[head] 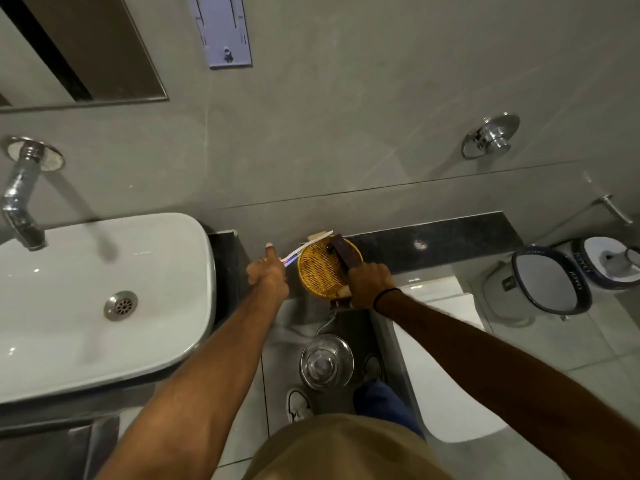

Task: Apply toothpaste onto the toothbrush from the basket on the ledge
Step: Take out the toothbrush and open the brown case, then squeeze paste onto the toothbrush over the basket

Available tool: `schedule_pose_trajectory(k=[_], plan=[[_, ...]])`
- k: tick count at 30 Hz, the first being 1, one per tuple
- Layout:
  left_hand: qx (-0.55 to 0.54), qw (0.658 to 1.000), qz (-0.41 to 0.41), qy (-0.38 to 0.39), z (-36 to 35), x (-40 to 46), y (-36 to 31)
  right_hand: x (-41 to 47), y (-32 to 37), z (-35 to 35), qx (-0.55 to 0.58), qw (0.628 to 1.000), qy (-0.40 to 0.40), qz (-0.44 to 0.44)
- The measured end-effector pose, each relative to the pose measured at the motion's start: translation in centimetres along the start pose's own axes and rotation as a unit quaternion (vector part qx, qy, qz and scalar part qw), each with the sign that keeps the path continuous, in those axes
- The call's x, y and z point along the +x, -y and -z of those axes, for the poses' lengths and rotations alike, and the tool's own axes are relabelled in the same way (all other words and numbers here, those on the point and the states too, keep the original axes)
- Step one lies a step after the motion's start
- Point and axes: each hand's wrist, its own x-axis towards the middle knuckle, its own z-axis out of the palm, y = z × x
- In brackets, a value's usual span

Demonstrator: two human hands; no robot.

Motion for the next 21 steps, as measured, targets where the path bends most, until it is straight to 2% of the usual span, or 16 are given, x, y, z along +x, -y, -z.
schedule_pose_trajectory(k=[8, 11, 13, 15, 16, 17, 18, 19, 20, 21], plan=[[-0.005, 1.000, 0.021, 0.021, 0.3, 0.8, 2.1, -0.6, 3.0, -3.5, -0.011, 0.998, 0.059, -0.013], [0.018, 1.000, 0.016, 0.008, 0.6, 1.0, 2.3, 0.0, 1.9, -2.1, 0.045, 0.998, 0.043, -0.020], [0.038, 0.999, 0.007, -0.009, 0.6, 1.4, 2.3, 0.8, 0.4, -0.6, 0.129, 0.990, 0.016, -0.055], [0.058, 0.998, -0.008, -0.021, 0.5, 1.6, 2.3, 1.7, -1.1, 0.8, 0.274, 0.956, 0.001, -0.109], [0.071, 0.997, -0.016, -0.022, 0.4, 1.5, 2.3, 2.1, -1.5, 1.4, 0.376, 0.916, 0.001, -0.136], [0.084, 0.996, -0.028, -0.022, 0.2, 1.5, 2.2, 2.5, -1.8, 1.9, 0.484, 0.861, 0.010, -0.157], [0.094, 0.994, -0.043, -0.019, 0.0, 1.5, 2.2, 2.7, -1.7, 2.3, 0.568, 0.806, 0.033, -0.163], [0.101, 0.993, -0.057, -0.013, -0.3, 1.4, 2.1, 2.8, -1.5, 2.8, 0.614, 0.771, 0.069, -0.152], [0.103, 0.992, -0.072, -0.007, -0.7, 1.3, 2.0, 2.8, -1.3, 3.0, 0.615, 0.771, 0.105, -0.128], [0.105, 0.991, -0.087, 0.000, -1.2, 1.1, 1.9, 2.8, -1.1, 3.0, 0.586, 0.794, 0.132, -0.094]])
